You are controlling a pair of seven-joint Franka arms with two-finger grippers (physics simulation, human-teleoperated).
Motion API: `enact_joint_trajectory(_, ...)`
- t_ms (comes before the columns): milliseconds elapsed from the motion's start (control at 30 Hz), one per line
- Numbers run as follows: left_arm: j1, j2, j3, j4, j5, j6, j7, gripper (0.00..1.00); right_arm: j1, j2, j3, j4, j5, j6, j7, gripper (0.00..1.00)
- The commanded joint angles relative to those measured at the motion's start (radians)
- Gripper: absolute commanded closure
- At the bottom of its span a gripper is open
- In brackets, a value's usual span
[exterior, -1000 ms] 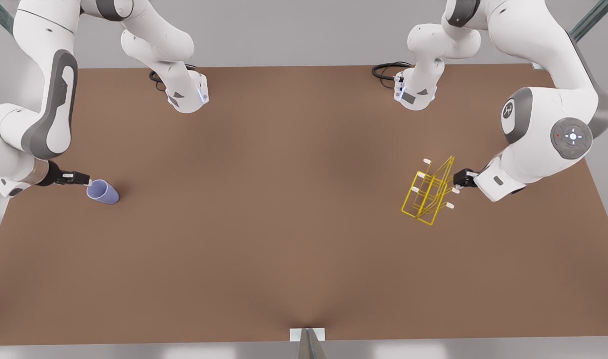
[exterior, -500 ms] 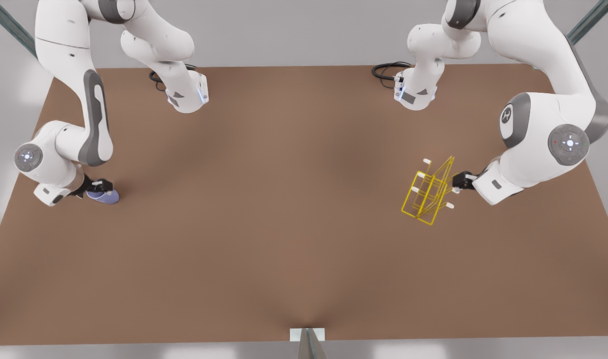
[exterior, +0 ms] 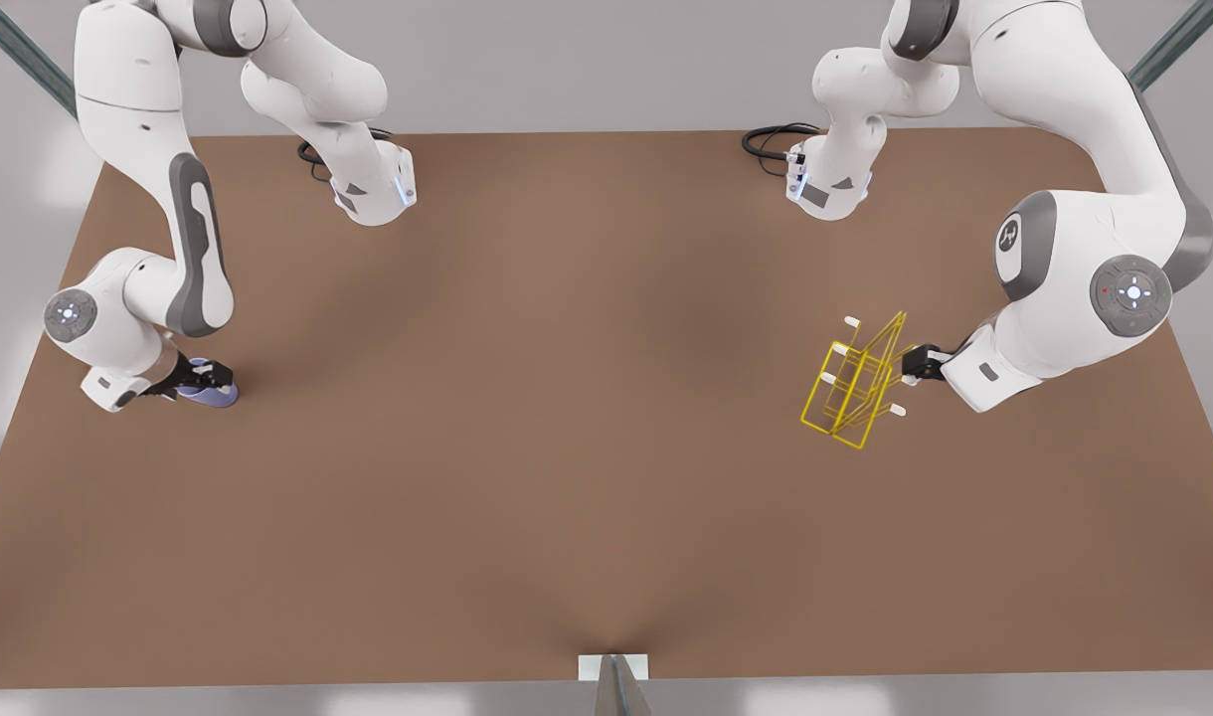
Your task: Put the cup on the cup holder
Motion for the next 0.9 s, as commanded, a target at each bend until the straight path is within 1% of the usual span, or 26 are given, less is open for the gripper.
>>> enact_joint_trajectory(0,0.000,-0.001,0.000,-0.001,0.001,-0.001,0.003,0.00,-0.001,0.001,0.001,-0.013,0.015,0.017,-0.070,0.00)
enact_joint_trajectory(867,0.008,-0.003,0.003,-0.006,0.001,-0.018,0.012,0.00,-0.033,0.043,0.001,-0.073,0.018,0.095,-0.113,0.02)
